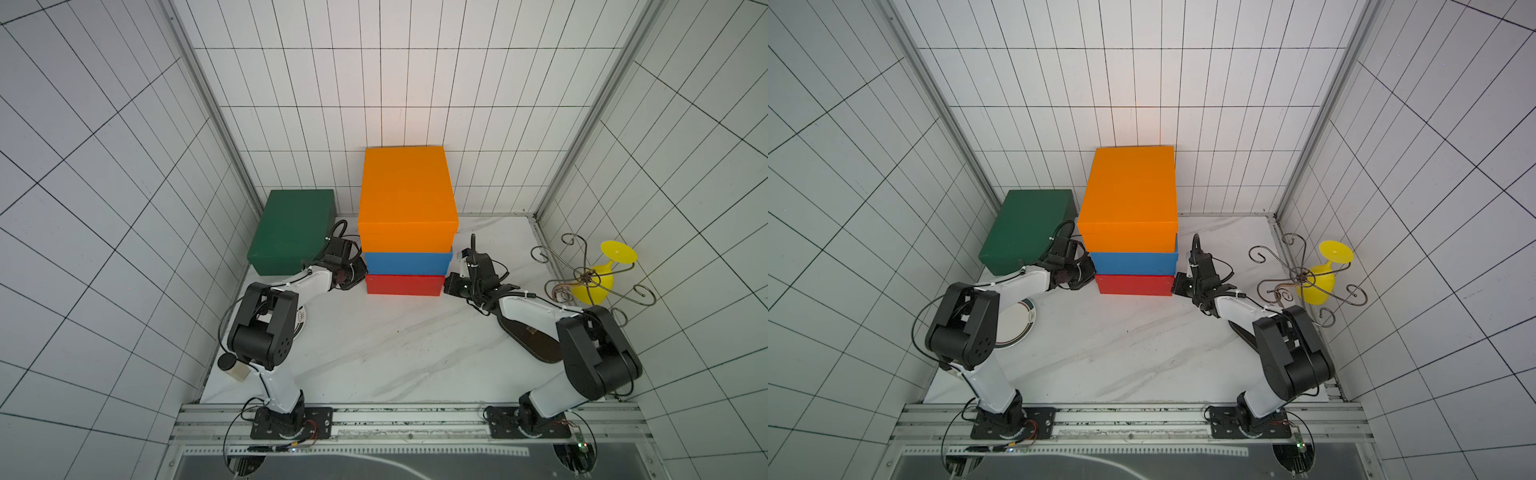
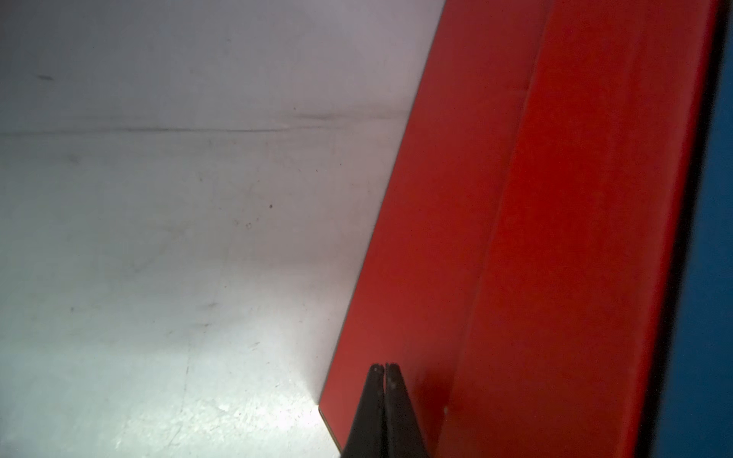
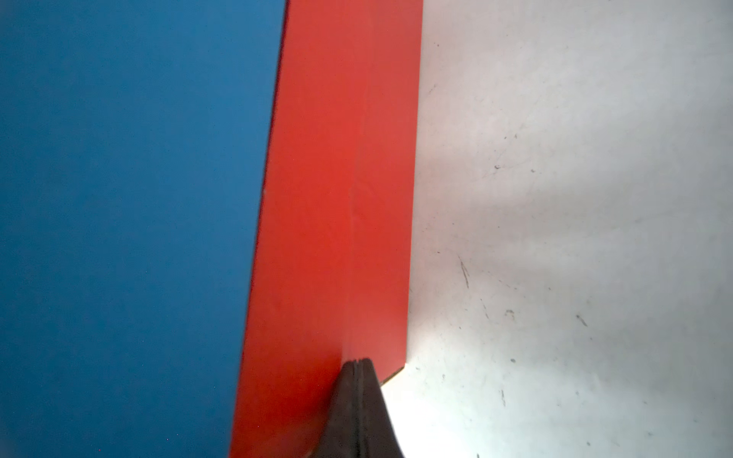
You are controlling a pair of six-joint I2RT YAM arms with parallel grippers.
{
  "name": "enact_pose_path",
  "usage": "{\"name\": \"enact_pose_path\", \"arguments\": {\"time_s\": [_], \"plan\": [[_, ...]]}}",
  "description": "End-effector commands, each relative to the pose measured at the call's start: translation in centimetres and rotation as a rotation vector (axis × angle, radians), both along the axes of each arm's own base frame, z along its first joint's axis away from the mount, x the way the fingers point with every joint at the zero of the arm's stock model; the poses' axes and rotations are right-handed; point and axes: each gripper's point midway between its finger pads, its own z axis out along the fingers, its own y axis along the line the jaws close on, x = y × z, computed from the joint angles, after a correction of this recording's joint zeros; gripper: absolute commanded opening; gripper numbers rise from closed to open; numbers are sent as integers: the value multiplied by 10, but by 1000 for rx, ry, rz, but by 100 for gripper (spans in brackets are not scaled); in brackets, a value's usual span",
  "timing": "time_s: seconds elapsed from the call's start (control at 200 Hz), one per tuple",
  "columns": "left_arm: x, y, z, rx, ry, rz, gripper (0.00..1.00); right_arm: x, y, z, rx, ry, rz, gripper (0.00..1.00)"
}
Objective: Stack the shoeboxes
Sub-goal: Move the shoeboxes to the center of the board.
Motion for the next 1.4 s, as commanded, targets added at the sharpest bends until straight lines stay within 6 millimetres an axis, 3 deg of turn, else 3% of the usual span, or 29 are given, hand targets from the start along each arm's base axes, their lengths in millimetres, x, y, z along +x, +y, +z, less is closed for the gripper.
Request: {"name": "enact_pose_path", "arguments": {"time_s": [0.0,0.175,0.39,0.535,0.725,0.98,1.16,1.394], "plan": [[3,-23,29,-43,-54,-69,0,-24,25,10,65,-19,120,0],[8,3,61,-7,-98,-51,0,-37,33,11,57,-19,144,0],[13,66,107,16,-169,67,0,-52,31,14,40,-22,140,0],[9,97,119,30,-189,127,0,-62,25,16,34,-27,131,0],[2,96,101,28,-157,124,0,-86,27,12,23,-9,163,0],[0,74,65,45,-107,92,0,-133,59,15,31,-36,306,0],[16,68,45,29,-96,109,0,-150,75,23,27,-84,392,0],[41,55,31,-5,-89,123,0,-156,84,43,24,-133,431,0]]}}
